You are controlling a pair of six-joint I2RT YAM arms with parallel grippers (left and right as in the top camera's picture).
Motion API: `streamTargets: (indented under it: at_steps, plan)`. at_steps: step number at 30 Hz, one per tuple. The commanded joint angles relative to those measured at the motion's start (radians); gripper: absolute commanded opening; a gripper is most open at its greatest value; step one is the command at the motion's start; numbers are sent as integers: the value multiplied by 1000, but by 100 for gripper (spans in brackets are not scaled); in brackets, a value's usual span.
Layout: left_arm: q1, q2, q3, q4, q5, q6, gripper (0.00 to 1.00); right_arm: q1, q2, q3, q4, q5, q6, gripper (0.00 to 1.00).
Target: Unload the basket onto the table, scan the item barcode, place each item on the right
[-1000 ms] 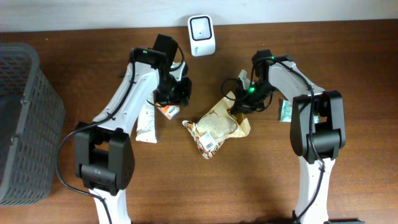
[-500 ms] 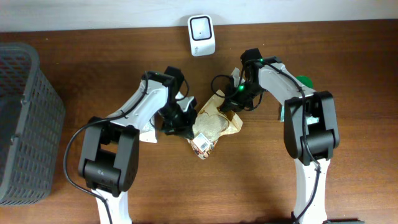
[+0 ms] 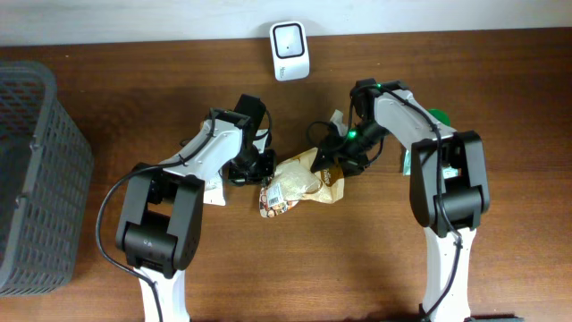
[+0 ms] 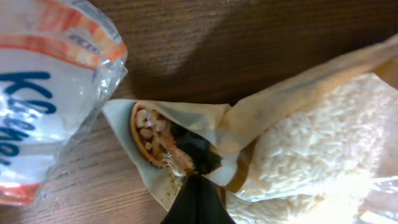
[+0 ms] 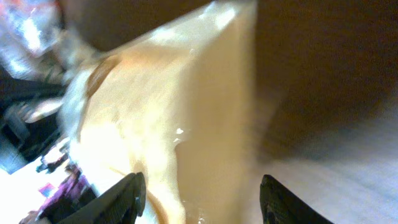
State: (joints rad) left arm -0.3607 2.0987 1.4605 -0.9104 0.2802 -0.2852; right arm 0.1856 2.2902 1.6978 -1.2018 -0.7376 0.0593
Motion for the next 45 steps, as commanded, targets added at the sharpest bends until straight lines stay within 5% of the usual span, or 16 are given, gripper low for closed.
streamTargets:
  at_steps: [1, 5, 15, 18, 22, 30, 37, 45]
  plan:
    - [-2, 44, -5, 13, -7, -14, 0, -56, 8, -5, -76, -150, -165, 59]
    - [-2, 44, -5, 13, -7, -14, 0, -6, 8, -6, -55, -146, -154, 59]
    - [-2, 44, -5, 9, -7, -14, 0, 181, 8, -164, 372, -101, 232, 60]
    - [-2, 44, -5, 8, -7, -13, 0, 182, 8, -164, 373, -101, 231, 51]
    - [-2, 38, 58, -72, -74, -13, 0, 180, 8, -164, 373, -101, 231, 22]
    - [-2, 0, 214, -194, -125, -5, 0, 180, 8, -164, 376, -100, 230, 4]
    - [54, -71, 290, -224, -167, -2, 0, 180, 7, -161, 377, -101, 217, 4]
    - [233, -99, 362, -151, -177, -2, 8, 104, -179, -109, 354, -216, -5, 4]
